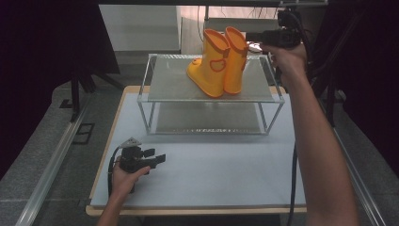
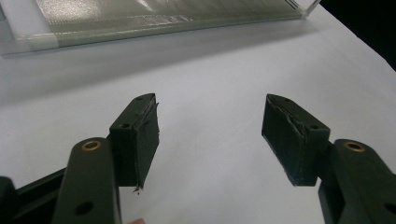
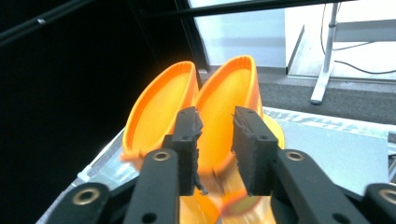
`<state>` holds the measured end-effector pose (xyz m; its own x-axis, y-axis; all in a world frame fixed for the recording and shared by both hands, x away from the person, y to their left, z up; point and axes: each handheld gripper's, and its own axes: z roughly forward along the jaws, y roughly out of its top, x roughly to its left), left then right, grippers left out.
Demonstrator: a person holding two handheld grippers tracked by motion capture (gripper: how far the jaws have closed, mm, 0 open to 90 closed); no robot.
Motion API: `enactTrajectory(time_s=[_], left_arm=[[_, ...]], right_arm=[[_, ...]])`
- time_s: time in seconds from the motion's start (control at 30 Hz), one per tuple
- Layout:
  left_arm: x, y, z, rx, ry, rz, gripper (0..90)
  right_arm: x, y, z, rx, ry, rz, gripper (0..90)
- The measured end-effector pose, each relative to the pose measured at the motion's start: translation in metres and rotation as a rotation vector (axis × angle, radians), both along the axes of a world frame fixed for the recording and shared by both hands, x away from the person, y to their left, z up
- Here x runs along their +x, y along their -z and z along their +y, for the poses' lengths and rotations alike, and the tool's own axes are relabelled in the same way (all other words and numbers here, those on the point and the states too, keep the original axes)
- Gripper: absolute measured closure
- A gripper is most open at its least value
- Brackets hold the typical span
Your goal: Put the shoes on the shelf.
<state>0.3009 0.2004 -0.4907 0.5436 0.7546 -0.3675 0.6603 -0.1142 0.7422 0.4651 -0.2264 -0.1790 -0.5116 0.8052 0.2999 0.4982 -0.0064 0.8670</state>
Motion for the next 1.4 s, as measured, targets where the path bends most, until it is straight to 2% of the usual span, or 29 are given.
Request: enactTrajectory(time_s=[0.1,0.2,0.33,0.53,0.7,0.97,1.17,1.4], left_arm=[[0.000,0.000,-0.001,0.007,0.003,0.000,36.6],[0.000,0.001,-0.002,0.008,0.005,0.000,36.6],[0.000,0.001,-0.004,0.009,0.005,0.004,36.6],[0.001,0.003,-0.004,0.018,0.004,0.004,36.6],[0.001,0.004,-0.003,0.019,0.002,0.006,36.6],[0.001,0.004,-0.001,0.018,-0.001,0.009,36.6],[0.001,0.004,-0.001,0.016,-0.004,0.007,36.6],[0.001,0.005,-0.001,0.016,0.000,0.010,36.6]], right_arm=[[-0.006,0.013,-0.012,0.002,0.009,-0.013,78.1],[-0.007,0.031,-0.022,0.002,0.016,-0.002,81.0],[-0.002,0.060,-0.030,-0.014,0.011,0.036,84.0],[0.008,0.101,-0.029,-0.029,0.005,0.082,87.2],[0.016,0.128,-0.021,-0.060,0.015,0.107,88.9],[0.025,0.148,-0.012,-0.097,0.031,0.132,89.3],[0.029,0.155,-0.004,-0.115,0.033,0.137,89.3],[0.028,0.156,-0.003,-0.109,0.029,0.145,89.6]])
